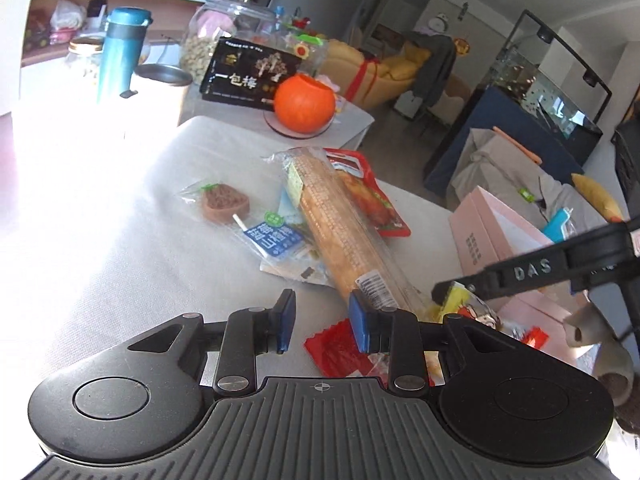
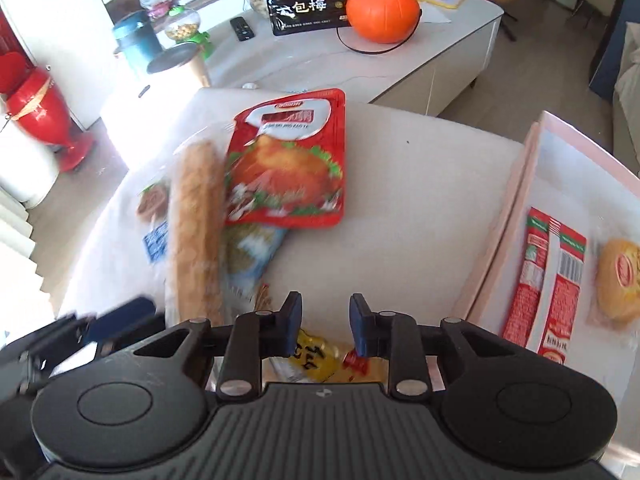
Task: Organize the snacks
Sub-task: 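Grasp the yellow cartoon snack packet with the left tool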
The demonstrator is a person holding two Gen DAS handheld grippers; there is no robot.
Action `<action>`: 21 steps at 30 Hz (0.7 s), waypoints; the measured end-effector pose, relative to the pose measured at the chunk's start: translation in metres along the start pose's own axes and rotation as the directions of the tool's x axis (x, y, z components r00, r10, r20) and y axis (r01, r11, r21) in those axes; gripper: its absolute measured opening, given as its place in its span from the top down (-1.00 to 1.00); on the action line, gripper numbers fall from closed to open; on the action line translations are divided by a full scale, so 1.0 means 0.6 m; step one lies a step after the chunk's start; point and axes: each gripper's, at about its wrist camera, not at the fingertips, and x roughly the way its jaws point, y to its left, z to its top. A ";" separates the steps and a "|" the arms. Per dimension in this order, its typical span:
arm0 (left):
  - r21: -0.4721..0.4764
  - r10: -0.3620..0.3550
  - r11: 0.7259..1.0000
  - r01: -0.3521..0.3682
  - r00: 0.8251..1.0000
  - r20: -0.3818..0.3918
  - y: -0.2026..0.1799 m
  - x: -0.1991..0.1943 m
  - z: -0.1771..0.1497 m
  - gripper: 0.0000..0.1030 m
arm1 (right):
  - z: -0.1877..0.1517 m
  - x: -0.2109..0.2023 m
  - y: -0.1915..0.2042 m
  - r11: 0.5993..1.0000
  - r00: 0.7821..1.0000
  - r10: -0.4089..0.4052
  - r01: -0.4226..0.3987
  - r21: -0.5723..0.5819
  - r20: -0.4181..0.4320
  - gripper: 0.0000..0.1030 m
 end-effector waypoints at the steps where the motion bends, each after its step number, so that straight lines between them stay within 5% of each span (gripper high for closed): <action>1: -0.001 0.001 1.000 -0.001 1.000 0.001 -0.001 -0.003 0.001 0.36 | -0.011 -0.009 -0.004 1.000 1.000 -0.002 0.002 0.004 0.005 0.50; 7: 0.035 0.016 0.999 -0.017 1.000 0.027 -0.012 -0.037 0.008 0.36 | -0.093 -0.055 -0.047 0.999 0.999 0.037 -0.038 0.039 0.032 0.38; 11: 0.116 0.016 0.993 -0.014 1.000 -0.020 -0.034 -0.049 0.006 0.36 | -0.152 -0.096 -0.047 1.000 0.992 -0.026 0.026 0.004 0.124 0.08; 14: 0.147 0.002 0.989 0.004 0.999 -0.043 -0.055 -0.054 -0.004 0.36 | -0.191 -0.127 -0.033 0.999 0.979 0.025 -0.020 -0.026 0.204 -0.26; 18: 0.196 -0.040 0.979 0.053 0.997 -0.068 -0.092 -0.059 -0.019 0.35 | -0.240 -0.119 -0.007 0.990 0.974 0.135 -0.127 -0.056 0.184 -0.27; 21: 0.260 -0.057 0.962 0.080 0.994 -0.093 -0.123 -0.057 -0.032 0.35 | -0.268 -0.095 0.003 0.993 0.983 0.109 -0.099 -0.071 0.150 -0.26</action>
